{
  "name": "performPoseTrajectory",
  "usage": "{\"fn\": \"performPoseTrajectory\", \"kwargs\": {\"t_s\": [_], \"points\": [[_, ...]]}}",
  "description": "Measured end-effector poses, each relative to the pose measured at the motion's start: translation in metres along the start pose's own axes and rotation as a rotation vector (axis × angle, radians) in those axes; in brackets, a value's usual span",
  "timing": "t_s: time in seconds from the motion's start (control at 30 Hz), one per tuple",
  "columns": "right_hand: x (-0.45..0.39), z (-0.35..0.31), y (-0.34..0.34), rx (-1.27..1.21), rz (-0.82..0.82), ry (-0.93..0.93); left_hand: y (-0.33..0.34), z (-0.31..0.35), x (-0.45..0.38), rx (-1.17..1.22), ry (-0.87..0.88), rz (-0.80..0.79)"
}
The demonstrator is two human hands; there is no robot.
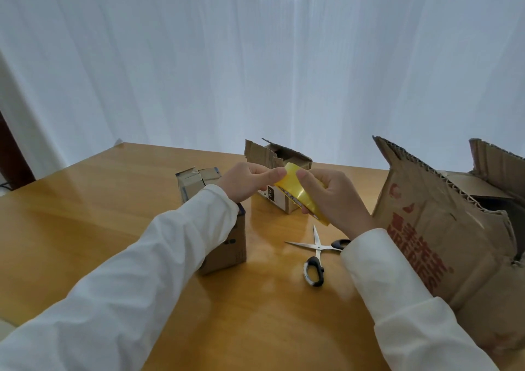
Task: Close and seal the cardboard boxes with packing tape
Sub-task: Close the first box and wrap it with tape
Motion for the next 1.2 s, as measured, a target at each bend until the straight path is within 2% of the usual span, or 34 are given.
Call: {"fn": "performPoseTrajectory", "kwargs": {"t_s": [0.17, 0.57, 0.67, 0.8, 0.97, 1.2], "points": [[-0.002, -0.002, 0.002, 0.067, 0.01, -0.032, -0.004, 0.0, 0.003, 0.014, 0.012, 0.034], [0.002, -0.006, -0.007, 0.13, -0.008, -0.057, 0.003, 0.005, 0.003, -0.049, -0.022, 0.005], [0.002, -0.008, -0.006, 0.129, -0.018, -0.071, -0.001, 0.007, 0.006, -0.095, -0.013, 0.048], [0.002, -0.008, -0.003, 0.14, -0.024, -0.084, 0.001, 0.01, 0.009, -0.159, 0.007, 0.009], [0.001, -0.005, -0.003, 0.098, 0.023, -0.061, 0.0, 0.009, 0.005, -0.104, 0.005, 0.03], [0.001, -0.004, 0.0, 0.191, 0.02, -0.083, 0.003, -0.002, -0.001, -0.124, 0.019, -0.018]]}}
Point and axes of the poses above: each hand's wrist, its own x-axis away from the middle knuckle, its own y-axis out of the palm, z = x × y, the point moved 6 cm from there along -x, towards the middle knuckle, and after that the axes turned 6 degrees about -x, right-handed, at the moved point
